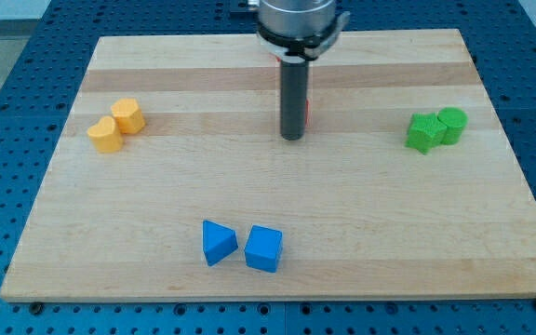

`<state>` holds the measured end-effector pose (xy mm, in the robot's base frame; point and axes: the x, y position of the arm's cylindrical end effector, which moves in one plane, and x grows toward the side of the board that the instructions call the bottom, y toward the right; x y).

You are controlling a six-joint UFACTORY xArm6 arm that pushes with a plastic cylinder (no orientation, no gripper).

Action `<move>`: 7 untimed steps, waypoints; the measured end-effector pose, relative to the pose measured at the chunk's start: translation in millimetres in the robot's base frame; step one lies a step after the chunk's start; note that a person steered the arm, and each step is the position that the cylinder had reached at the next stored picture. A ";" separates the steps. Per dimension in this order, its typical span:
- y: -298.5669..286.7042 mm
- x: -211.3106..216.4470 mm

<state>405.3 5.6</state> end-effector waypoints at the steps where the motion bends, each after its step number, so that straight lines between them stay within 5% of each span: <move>1: -11.2 -3.1; 2: -29.9 -28.4; 5: -83.5 -207.2; 7: -71.2 -212.9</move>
<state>192.4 -65.6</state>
